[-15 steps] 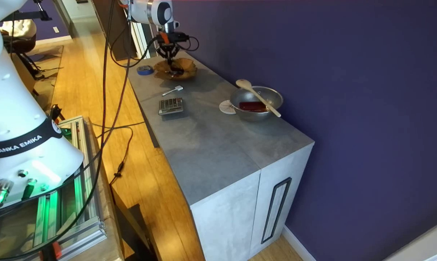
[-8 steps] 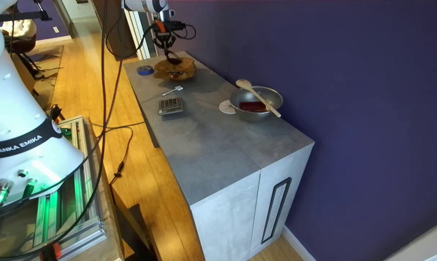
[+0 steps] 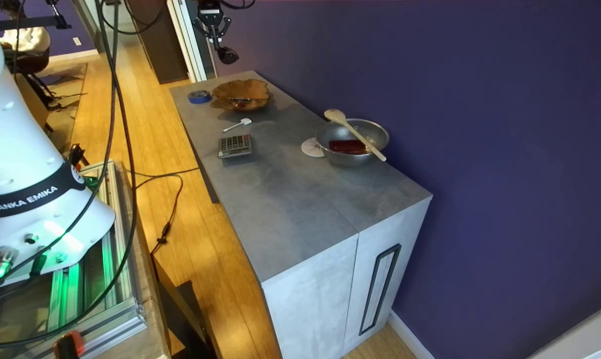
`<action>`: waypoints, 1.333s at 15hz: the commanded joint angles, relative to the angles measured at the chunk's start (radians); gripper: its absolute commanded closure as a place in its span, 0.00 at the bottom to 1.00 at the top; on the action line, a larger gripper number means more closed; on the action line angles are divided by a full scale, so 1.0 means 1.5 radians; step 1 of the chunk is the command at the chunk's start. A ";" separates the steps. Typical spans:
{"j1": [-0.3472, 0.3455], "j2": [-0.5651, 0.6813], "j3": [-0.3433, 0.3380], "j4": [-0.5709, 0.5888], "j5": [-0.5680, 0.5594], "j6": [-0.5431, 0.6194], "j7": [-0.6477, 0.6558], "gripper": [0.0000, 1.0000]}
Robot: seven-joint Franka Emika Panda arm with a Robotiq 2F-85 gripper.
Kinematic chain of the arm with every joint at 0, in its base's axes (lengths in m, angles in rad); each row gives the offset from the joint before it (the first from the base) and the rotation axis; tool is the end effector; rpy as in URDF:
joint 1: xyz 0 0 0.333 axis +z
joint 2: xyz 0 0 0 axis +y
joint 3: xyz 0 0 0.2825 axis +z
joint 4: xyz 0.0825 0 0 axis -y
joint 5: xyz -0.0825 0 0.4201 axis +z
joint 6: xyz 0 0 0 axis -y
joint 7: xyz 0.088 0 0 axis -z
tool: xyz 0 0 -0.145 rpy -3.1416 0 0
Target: Move the sunglasses from the tray to the silver bowl
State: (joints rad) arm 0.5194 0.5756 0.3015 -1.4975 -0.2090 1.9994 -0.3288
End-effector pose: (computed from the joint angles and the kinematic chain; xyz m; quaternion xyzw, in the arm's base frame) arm 0.5134 0.4915 0.2584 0.8253 0.5641 -0.0191 0.0174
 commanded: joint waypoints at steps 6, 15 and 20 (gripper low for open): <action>-0.031 -0.080 0.001 -0.103 -0.004 -0.003 0.100 0.95; -0.131 -0.163 -0.014 -0.234 0.048 -0.039 0.037 0.99; -0.255 -0.264 -0.022 -0.383 0.138 -0.024 -0.145 0.99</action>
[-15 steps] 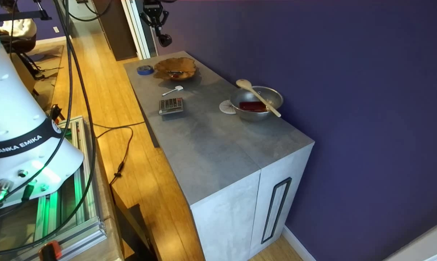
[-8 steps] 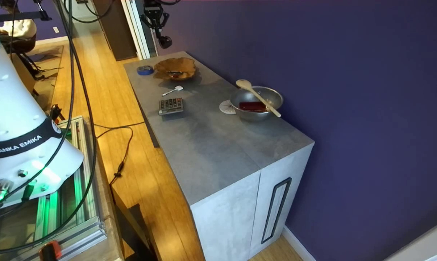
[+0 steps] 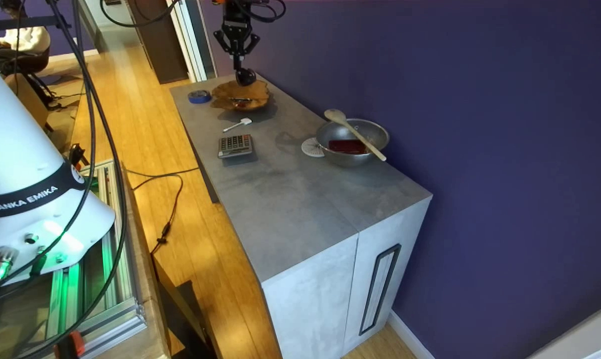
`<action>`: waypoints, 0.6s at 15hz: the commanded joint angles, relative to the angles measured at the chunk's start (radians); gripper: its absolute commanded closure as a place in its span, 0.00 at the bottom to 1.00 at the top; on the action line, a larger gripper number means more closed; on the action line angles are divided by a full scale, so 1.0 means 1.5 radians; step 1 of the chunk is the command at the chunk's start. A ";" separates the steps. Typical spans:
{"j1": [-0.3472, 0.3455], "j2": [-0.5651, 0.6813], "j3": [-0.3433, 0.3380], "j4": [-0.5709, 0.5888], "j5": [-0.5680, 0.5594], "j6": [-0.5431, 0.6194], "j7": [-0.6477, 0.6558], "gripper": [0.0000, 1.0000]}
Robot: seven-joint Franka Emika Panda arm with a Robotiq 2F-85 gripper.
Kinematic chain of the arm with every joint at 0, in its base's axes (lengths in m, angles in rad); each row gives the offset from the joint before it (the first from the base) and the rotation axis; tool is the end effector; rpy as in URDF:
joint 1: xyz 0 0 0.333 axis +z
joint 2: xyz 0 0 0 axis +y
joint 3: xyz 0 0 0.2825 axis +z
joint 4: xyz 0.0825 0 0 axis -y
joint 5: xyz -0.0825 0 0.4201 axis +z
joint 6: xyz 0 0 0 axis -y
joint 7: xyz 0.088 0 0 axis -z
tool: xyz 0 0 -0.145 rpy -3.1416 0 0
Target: Move the sunglasses from the tray to the silver bowl
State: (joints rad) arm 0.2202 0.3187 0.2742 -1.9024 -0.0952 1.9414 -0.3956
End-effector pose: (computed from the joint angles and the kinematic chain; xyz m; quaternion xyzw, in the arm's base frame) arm 0.5298 0.2755 0.2297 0.8849 0.4465 -0.1325 0.0053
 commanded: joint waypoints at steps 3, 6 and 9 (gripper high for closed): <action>-0.062 -0.064 -0.017 -0.085 0.071 0.009 -0.121 0.95; -0.093 -0.113 -0.035 -0.141 0.102 0.025 -0.182 0.95; -0.087 -0.119 -0.029 -0.155 0.096 0.049 -0.221 0.99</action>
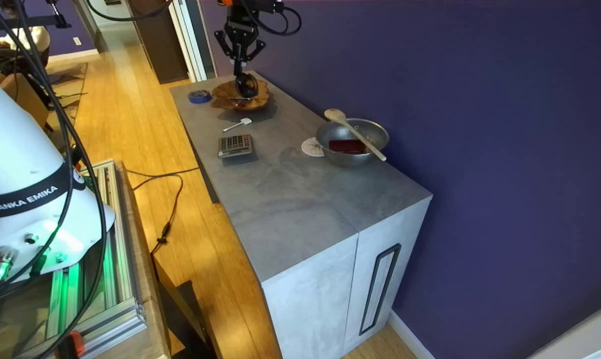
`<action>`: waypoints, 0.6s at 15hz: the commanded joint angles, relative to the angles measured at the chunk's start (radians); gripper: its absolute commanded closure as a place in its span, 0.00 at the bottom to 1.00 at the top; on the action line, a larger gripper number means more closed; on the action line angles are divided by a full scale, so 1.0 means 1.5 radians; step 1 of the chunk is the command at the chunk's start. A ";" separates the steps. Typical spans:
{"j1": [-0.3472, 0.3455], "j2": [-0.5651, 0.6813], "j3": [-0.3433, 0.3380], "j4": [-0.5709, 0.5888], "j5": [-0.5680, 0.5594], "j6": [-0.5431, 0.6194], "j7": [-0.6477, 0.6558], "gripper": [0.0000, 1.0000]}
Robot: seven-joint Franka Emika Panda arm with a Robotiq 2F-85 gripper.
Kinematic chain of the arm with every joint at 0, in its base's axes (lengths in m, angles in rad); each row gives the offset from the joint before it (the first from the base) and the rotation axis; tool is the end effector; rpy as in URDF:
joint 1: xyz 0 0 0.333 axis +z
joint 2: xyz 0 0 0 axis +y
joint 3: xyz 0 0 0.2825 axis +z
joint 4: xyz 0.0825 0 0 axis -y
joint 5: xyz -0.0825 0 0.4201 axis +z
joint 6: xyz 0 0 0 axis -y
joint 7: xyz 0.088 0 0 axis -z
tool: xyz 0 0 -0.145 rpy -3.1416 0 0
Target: Move the sunglasses from the tray to the silver bowl
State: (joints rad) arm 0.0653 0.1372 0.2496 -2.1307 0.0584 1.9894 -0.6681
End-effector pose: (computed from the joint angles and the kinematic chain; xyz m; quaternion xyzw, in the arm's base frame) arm 0.5117 0.1749 0.2341 -0.8792 -0.4545 0.1274 0.0651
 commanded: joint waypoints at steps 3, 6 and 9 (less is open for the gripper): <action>0.012 0.000 -0.033 -0.020 -0.102 0.097 -0.096 0.99; -0.006 0.004 -0.073 -0.035 -0.217 0.158 -0.147 0.99; -0.029 0.023 -0.117 -0.041 -0.292 0.219 -0.162 0.99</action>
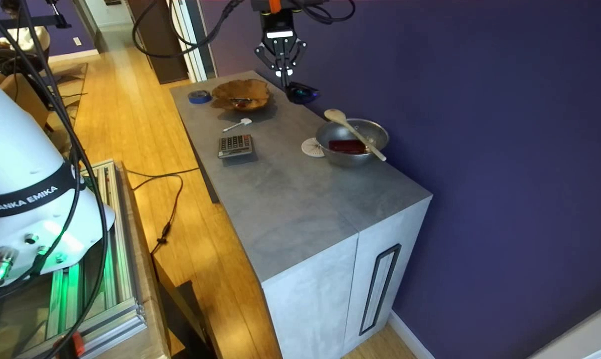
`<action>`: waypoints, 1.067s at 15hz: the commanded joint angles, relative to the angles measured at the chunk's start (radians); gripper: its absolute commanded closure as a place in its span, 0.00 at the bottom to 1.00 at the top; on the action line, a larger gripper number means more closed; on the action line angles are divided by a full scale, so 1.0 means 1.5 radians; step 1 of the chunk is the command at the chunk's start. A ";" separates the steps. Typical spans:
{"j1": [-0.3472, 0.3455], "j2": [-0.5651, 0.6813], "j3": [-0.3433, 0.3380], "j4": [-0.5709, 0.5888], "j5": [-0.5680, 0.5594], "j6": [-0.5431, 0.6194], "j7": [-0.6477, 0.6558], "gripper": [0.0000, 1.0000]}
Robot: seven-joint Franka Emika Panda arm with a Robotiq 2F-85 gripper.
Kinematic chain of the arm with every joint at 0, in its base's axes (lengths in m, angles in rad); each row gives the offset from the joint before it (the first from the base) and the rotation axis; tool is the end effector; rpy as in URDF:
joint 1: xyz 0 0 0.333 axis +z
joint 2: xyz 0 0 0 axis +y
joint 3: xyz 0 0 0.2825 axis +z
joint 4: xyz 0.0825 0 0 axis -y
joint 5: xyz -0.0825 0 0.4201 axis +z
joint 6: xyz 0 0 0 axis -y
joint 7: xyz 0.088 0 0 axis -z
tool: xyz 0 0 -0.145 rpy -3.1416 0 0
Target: Move the sunglasses from the tray to the silver bowl
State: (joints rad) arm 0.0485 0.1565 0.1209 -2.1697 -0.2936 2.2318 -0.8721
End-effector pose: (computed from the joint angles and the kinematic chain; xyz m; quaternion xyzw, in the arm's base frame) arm 0.5584 0.0791 0.2208 0.8110 0.5744 -0.0776 0.0800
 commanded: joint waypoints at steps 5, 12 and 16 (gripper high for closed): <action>-0.048 0.061 -0.061 -0.009 -0.048 0.120 -0.055 0.99; -0.064 0.113 -0.062 0.002 -0.038 0.191 -0.055 0.99; -0.068 0.125 -0.062 0.009 -0.029 0.186 -0.053 0.69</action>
State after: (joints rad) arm -0.0404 0.3298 0.0250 -2.1735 -0.3597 2.5091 -0.9400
